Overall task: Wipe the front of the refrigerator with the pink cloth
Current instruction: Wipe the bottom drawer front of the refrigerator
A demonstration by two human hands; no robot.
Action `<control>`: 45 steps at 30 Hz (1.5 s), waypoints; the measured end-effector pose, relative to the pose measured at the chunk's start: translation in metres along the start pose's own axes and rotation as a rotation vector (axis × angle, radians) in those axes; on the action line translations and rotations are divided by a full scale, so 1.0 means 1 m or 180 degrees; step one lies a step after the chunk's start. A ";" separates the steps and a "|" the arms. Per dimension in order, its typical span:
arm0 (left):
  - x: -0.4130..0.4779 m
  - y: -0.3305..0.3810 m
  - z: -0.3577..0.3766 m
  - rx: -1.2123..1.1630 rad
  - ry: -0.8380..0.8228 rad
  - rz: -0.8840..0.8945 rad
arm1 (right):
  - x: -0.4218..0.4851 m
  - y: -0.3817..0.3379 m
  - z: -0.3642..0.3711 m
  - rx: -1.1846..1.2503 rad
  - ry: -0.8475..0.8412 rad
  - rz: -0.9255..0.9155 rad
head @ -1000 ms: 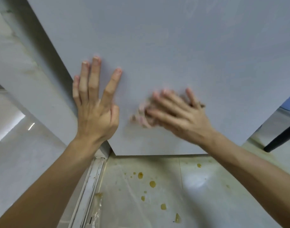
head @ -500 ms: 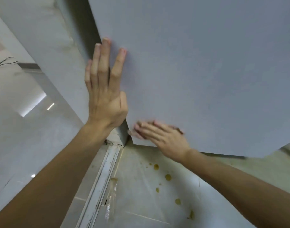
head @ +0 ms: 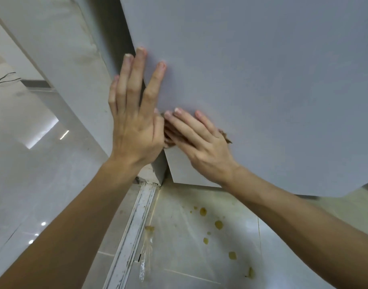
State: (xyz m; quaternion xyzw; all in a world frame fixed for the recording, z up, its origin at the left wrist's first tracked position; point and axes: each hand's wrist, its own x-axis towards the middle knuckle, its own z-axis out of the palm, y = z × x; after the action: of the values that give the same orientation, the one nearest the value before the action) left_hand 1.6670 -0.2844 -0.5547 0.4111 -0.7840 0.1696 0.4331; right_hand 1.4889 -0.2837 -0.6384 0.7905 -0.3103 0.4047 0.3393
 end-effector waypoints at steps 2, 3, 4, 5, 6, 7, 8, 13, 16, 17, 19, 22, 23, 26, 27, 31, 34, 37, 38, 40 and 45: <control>0.000 -0.004 0.001 -0.0045 0.0002 0.0030 | -0.006 -0.008 0.009 0.0045 -0.0029 0.0013; 0.000 -0.005 0.001 -0.0046 0.0013 0.0049 | -0.019 -0.015 0.018 0.0072 -0.0226 -0.0045; 0.000 -0.006 0.003 -0.0062 0.0022 0.0055 | -0.035 -0.022 0.028 0.0047 -0.0551 -0.0178; 0.000 -0.006 0.004 -0.0098 0.0029 0.0047 | -0.058 -0.032 0.040 -0.0071 -0.0963 -0.0380; 0.000 -0.005 0.005 -0.0129 0.0032 0.0037 | -0.083 -0.040 0.051 -0.0176 -0.1370 -0.0581; -0.001 -0.004 0.006 -0.0176 0.0029 0.0020 | -0.109 -0.046 0.060 -0.0173 -0.1727 -0.0700; -0.002 -0.003 0.006 -0.0223 0.0024 -0.0019 | -0.133 -0.049 0.062 -0.0126 -0.2026 -0.0724; -0.006 0.004 0.010 -0.0012 0.0043 -0.0094 | -0.182 -0.025 0.029 0.0045 -0.2465 -0.0237; -0.013 0.014 0.023 0.0077 0.0009 -0.0165 | -0.156 0.003 -0.014 -0.0039 -0.2013 -0.0467; -0.015 0.016 0.027 0.0093 -0.0002 -0.0151 | -0.139 0.014 -0.031 -0.0024 -0.1827 -0.0406; -0.018 0.020 0.034 0.0112 0.0000 -0.0079 | -0.098 0.037 -0.063 -0.0190 -0.1228 -0.0055; -0.016 0.025 0.039 0.0069 0.0046 -0.0069 | -0.035 0.072 -0.098 -0.0675 -0.0098 0.0433; -0.016 0.027 0.040 0.0067 0.0069 -0.0082 | -0.018 0.080 -0.104 -0.0754 0.0229 0.0603; -0.021 0.033 0.048 0.0081 0.0074 -0.0046 | -0.001 0.082 -0.106 -0.0722 0.0686 0.0785; -0.024 0.034 0.053 0.0098 0.0070 -0.0011 | -0.007 0.077 -0.099 -0.0640 0.0680 0.0750; -0.034 0.033 0.073 0.0082 0.0104 0.0089 | -0.090 0.052 -0.058 -0.0085 -0.0312 0.0159; -0.035 0.037 0.079 0.0023 0.0153 0.0011 | -0.175 0.044 -0.053 0.0379 -0.1950 -0.0211; -0.034 0.046 0.080 -0.0010 0.0201 0.0057 | -0.230 0.052 -0.064 0.0711 -0.2827 -0.0325; -0.034 0.049 0.080 -0.0001 0.0168 0.0086 | -0.227 0.056 -0.073 0.0750 -0.2821 -0.0275; -0.037 0.058 0.082 0.0021 0.0046 0.0145 | -0.210 0.066 -0.092 0.0352 -0.2342 -0.0381; -0.036 0.084 0.090 -0.0036 0.0042 0.0284 | -0.127 0.110 -0.151 -0.0379 -0.0485 0.0397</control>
State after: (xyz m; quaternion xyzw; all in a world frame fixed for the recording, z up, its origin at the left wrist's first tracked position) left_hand 1.5627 -0.2718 -0.6279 0.3721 -0.7996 0.1871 0.4326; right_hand 1.2787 -0.2014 -0.6487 0.7765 -0.4072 0.3446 0.3353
